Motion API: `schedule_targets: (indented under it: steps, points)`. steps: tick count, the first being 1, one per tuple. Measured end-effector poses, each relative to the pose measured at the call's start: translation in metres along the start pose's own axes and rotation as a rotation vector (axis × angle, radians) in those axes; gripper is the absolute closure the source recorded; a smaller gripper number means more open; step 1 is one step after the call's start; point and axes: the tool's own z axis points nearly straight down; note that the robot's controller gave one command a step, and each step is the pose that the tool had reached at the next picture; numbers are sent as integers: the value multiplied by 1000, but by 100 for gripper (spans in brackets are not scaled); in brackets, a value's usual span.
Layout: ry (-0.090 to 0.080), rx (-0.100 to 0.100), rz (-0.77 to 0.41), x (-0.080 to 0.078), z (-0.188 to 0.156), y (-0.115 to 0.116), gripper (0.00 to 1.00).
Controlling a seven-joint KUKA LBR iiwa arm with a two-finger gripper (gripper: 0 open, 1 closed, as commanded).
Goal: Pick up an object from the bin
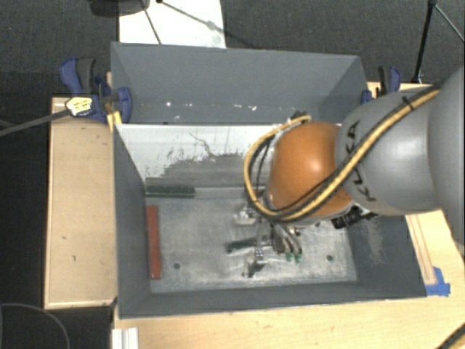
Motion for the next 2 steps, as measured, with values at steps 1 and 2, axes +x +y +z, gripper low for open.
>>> schedule_targets:
  steps: [1, 2]
  points:
    - [-2, -1, 91, 1, 40, -21, 0]
    - [0, 1, 61, 2, 63, -25, 0]
